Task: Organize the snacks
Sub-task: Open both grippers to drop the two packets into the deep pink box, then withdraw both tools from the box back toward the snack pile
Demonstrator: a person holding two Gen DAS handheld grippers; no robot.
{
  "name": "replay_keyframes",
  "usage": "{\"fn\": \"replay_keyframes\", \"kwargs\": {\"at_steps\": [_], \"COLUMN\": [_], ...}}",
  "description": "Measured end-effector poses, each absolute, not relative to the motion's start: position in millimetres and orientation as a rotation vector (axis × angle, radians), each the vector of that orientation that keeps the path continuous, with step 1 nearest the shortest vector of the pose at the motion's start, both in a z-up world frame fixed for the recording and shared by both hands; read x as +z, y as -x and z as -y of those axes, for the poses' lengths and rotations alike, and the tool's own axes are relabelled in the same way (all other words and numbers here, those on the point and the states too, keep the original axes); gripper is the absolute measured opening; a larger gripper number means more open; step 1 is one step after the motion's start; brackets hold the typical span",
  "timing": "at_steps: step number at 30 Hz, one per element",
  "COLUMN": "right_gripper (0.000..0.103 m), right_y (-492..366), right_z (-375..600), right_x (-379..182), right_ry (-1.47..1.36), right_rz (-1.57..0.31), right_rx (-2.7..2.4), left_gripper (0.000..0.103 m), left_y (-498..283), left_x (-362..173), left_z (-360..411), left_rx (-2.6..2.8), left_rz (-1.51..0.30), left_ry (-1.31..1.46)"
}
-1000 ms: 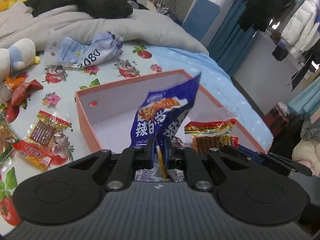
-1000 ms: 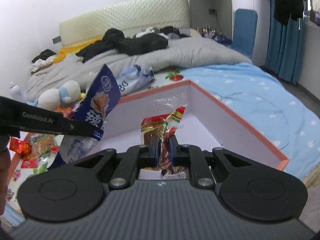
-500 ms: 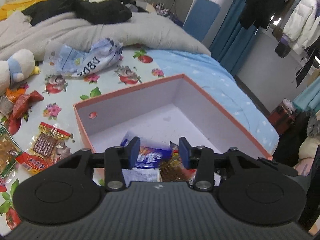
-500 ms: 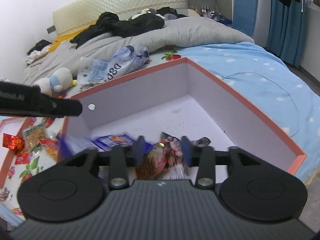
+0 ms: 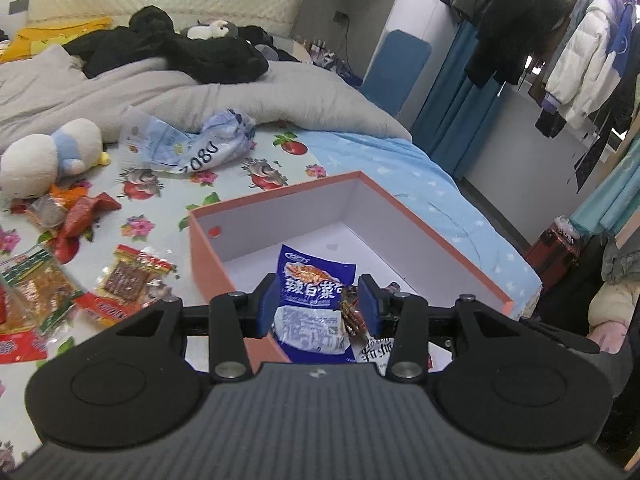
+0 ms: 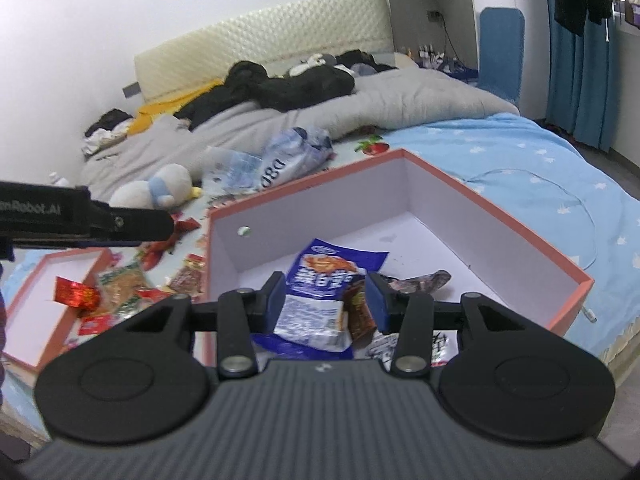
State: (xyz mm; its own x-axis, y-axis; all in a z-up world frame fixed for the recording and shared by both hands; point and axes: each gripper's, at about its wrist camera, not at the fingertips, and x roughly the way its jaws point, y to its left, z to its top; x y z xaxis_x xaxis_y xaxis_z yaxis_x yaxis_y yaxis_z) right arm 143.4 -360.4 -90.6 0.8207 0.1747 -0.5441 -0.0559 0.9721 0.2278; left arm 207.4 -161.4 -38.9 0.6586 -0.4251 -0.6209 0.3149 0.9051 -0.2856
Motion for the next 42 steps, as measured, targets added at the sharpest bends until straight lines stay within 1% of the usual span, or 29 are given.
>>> {"fn": "replay_keyframes", "kwargs": {"at_steps": [7,14,21,31,37,42], "right_gripper": [0.046,0.046,0.046,0.046,0.046,0.046], "right_y": [-111.1,-85.3,-69.4,-50.5,-62.3,-79.3], "right_z": [339.0,314.3,288.0,247.3,228.6,210.6], "right_x": [-77.5,-73.2,-80.9,-94.1,-96.9,-108.9], "right_ry": [-0.23,-0.19,-0.176,-0.13,-0.078,-0.074], "right_rz": [-0.538,-0.512,-0.541,-0.581,-0.58,-0.612], "right_rx": [0.175,0.232,0.296,0.4,0.432,0.447], "left_gripper": [0.048,0.048,0.048,0.048,0.048,0.048], "left_y": [-165.5,-120.6,-85.7,-49.1,-44.9,-60.4], "left_x": [-24.2,-24.8,-38.4,-66.6,-85.8,-106.9], "left_z": [122.5,82.1,51.5,17.4,-11.3,-36.8], "left_rx": [-0.39,-0.325,-0.252,-0.154,-0.076,-0.029], "left_rz": [-0.691,-0.656,-0.653,-0.695,-0.718,-0.761], "left_ry": [0.16,0.196,0.216,0.238,0.29,0.317]}}
